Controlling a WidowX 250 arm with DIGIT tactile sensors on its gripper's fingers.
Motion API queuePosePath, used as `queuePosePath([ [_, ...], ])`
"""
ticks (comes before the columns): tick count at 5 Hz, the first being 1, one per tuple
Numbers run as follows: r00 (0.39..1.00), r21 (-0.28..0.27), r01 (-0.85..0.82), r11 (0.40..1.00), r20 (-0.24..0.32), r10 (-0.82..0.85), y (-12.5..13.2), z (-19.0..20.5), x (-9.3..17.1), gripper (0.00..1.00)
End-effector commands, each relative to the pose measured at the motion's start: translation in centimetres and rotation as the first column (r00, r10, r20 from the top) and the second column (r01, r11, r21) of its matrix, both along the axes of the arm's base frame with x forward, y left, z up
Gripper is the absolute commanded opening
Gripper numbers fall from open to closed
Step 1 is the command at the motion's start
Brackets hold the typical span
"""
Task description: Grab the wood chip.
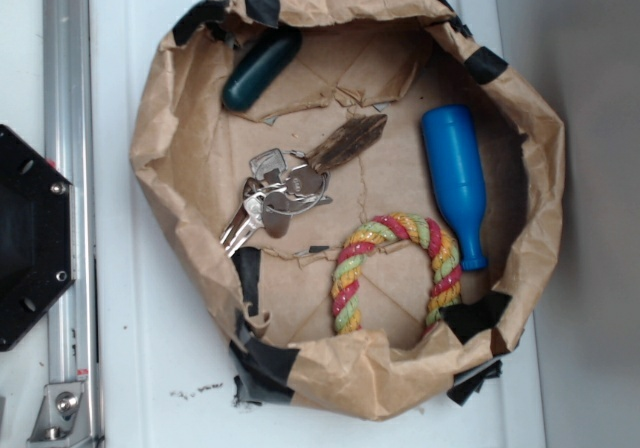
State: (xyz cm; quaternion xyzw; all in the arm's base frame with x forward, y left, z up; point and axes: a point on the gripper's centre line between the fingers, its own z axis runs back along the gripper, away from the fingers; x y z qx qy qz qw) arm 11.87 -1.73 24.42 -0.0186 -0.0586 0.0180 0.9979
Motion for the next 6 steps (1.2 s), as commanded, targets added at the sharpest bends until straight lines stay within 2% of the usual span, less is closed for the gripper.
queuePosePath([
  [1,1.000,0.000,0.000,1.000,0.000,0.000,0.0,0.0,0.0,1.00],
  [2,0.994,-0.054,-0.108,0.993,0.012,0.109,2.6,-4.3,5.0,1.00],
  [5,0.994,-0.054,-0.108,0.993,0.012,0.109,2.6,-4.3,5.0,1.00],
  [6,0.936,0.008,-0.351,0.936,-0.019,0.351,4.7,-8.2,9.9,1.00],
])
